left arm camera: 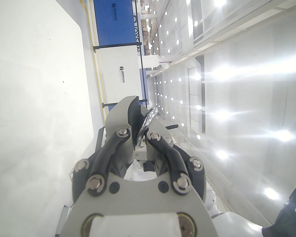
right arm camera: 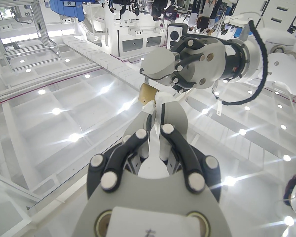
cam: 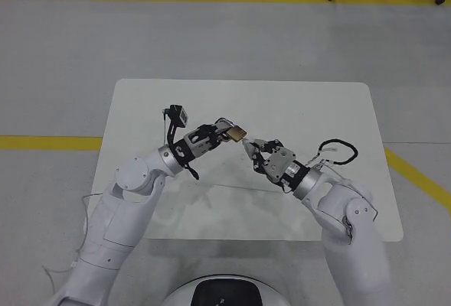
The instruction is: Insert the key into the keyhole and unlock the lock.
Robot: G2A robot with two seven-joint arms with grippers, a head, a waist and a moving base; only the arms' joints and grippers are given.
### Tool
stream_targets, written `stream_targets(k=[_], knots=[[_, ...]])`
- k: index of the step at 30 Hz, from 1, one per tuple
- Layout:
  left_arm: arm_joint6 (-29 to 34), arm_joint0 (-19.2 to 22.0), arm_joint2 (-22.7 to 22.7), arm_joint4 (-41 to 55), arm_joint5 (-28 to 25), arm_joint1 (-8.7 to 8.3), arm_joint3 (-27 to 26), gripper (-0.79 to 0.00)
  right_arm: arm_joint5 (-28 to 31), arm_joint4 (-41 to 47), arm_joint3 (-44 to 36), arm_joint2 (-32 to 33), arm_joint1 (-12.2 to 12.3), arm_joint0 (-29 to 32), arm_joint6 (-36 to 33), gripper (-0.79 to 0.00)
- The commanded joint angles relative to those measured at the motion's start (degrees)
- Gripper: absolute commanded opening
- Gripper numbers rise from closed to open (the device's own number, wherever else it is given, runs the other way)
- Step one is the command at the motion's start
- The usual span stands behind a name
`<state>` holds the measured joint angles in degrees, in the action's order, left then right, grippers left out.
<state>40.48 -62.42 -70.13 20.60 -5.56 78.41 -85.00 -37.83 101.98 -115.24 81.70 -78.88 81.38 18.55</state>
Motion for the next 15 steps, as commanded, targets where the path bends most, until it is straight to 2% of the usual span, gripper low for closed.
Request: stream_targets(k=[1, 2, 3, 4, 11, 15], knots=[[0.05, -0.35, -0.30, -0.01, -0.02, -0.14, -0.20, -0.785, 0.88, 0.49, -0.33, 0.29, 0.09, 0.64, -0.64, -0.785], [0.08, -0.52, -0.40, -0.06, 0.01, -0.20, -0.33, -0.785, 1.33, 0.08, -0.69, 0.47, 0.16, 0.93, -0.67, -0.779], [0.03, -0.68, -0.49, -0.26, 0.23, -0.27, -0.44, -0.785, 1.57, 0.02, -0.96, 0.49, 0.21, 1.26, -0.95, -0.449], [0.17, -0.75, -0.52, -0.89, 0.68, -0.37, -0.61, -0.785, 1.50, -0.41, -1.54, 0.53, 0.29, 1.56, -1.42, 0.000], [-0.48, -0.69, -2.23, -4.93, 3.23, -1.16, -1.35, -0.785, 1.25, -1.51, -2.26, 0.65, 0.43, 2.04, -2.12, 0.000], [1.92, -0.14, -3.50, -12.40, 6.18, -2.18, -1.27, -0.785, 1.25, -1.51, -2.26, 0.65, 0.43, 2.04, -2.12, 0.000]])
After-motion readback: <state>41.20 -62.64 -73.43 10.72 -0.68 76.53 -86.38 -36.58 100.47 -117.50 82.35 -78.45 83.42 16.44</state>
